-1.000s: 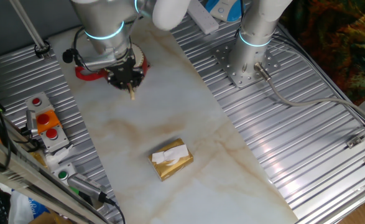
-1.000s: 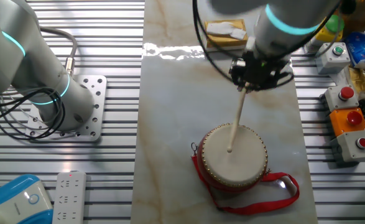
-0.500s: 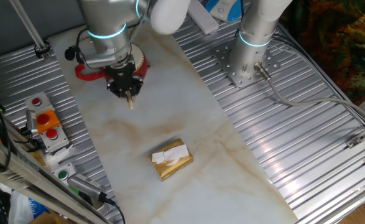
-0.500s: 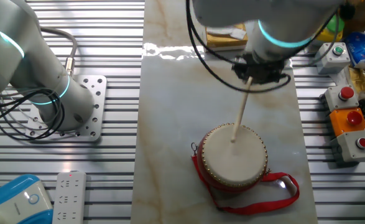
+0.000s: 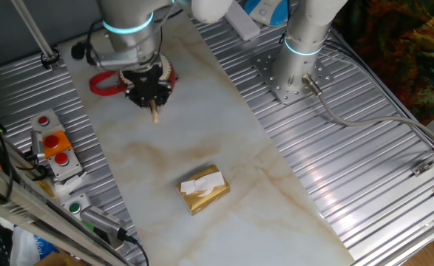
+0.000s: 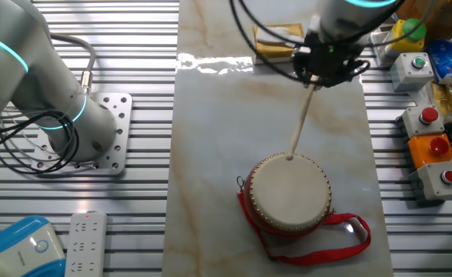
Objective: Play the drum
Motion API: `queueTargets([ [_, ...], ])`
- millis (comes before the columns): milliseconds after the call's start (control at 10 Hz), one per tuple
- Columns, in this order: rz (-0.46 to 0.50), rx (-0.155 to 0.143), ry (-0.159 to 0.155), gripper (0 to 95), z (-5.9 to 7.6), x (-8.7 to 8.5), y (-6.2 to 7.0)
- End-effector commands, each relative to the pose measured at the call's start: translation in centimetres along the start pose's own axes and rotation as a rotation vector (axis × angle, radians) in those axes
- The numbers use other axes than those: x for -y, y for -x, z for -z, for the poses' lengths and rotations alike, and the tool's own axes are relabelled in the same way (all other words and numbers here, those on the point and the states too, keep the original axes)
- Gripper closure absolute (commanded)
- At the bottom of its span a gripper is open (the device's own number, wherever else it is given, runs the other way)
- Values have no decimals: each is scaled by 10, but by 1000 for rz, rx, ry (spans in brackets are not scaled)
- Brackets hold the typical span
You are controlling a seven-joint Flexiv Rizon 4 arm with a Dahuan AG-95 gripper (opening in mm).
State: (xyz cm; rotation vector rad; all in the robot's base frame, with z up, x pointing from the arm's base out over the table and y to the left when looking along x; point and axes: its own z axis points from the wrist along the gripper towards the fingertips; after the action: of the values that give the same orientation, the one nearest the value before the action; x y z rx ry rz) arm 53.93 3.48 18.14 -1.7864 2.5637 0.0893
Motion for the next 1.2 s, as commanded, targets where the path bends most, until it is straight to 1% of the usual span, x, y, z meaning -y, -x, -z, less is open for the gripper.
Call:
queueTargets([
  [100,17,-52,30,950,1,0,-1],
  [300,30,-48,27,950,1,0,-1],
  [400,32,-31,32,950,1,0,-1],
  [500,39,-3,31,950,1,0,-1],
  [600,69,46,24,950,-1,0,-1],
  [700,82,112,28,950,-2,0,-2],
  [800,96,161,21,950,-2,1,-1],
  [900,113,181,13,950,-3,1,-1],
  [1000,125,206,8,950,-8,2,0],
  [1100,126,234,7,950,-20,6,4],
  [1200,125,236,-3,950,-32,8,9],
])
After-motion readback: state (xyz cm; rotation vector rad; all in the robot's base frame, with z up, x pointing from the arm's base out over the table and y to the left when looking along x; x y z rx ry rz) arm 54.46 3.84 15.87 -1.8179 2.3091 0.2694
